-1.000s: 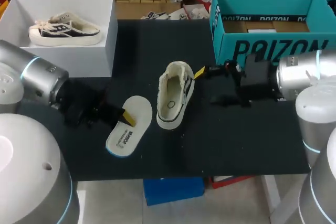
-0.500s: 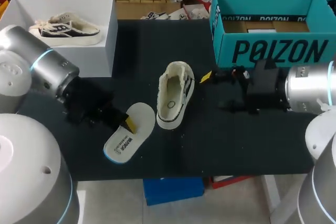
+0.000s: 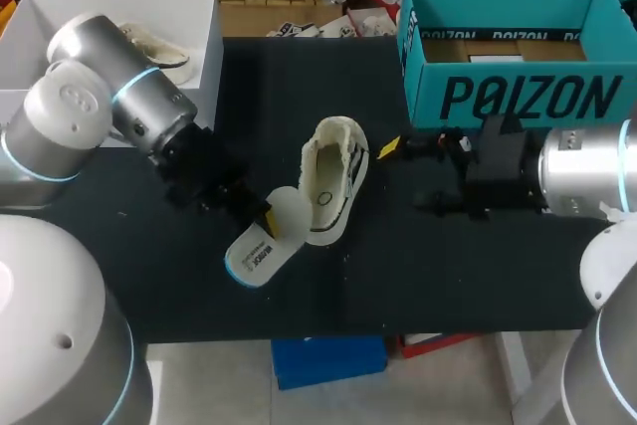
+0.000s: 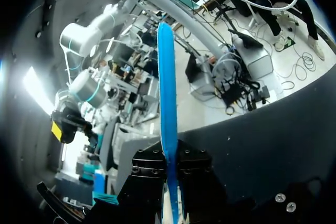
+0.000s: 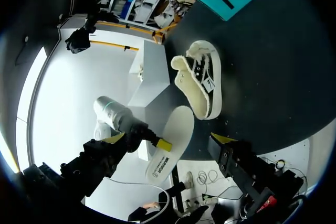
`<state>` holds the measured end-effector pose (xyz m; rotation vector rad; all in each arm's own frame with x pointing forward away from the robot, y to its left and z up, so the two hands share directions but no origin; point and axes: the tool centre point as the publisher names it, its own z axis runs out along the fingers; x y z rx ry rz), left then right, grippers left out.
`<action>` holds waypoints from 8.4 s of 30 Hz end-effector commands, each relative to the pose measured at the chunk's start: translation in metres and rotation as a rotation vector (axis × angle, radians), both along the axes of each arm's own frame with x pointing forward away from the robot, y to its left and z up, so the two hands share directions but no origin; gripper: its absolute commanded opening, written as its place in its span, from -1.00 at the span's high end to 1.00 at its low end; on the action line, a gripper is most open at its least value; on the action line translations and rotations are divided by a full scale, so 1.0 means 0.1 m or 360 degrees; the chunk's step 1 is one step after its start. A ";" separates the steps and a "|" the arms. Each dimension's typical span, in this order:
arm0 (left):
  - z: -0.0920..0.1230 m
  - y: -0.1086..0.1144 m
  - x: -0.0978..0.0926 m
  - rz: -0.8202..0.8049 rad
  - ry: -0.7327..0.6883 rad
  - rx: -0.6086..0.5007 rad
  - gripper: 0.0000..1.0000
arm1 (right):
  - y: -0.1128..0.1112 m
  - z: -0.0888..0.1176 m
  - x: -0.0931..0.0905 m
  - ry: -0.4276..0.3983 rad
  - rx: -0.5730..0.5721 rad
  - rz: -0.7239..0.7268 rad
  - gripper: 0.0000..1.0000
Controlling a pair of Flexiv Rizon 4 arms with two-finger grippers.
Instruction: Take the shoe out of the shoebox, open the shoe tongue, remove and reinsert the insole, then place the shoe into the shoebox
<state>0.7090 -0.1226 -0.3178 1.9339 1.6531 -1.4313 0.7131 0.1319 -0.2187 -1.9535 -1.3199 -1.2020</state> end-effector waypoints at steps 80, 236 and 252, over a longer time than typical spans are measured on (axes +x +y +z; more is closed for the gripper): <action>-0.61 -0.75 1.37 0.0159 -0.0109 0.0203 0.64 | 0.00 0.00 -0.01 0.0001 0.0001 0.0001 -1.00; -0.14 -0.49 1.03 0.0135 -0.0055 0.0372 -0.92 | 0.00 0.00 -0.01 0.0001 0.0001 0.0001 -1.00; -0.36 -0.46 1.03 0.0136 -0.0347 0.0813 1.00 | 0.00 0.00 -0.01 0.0001 0.0001 0.0001 -1.00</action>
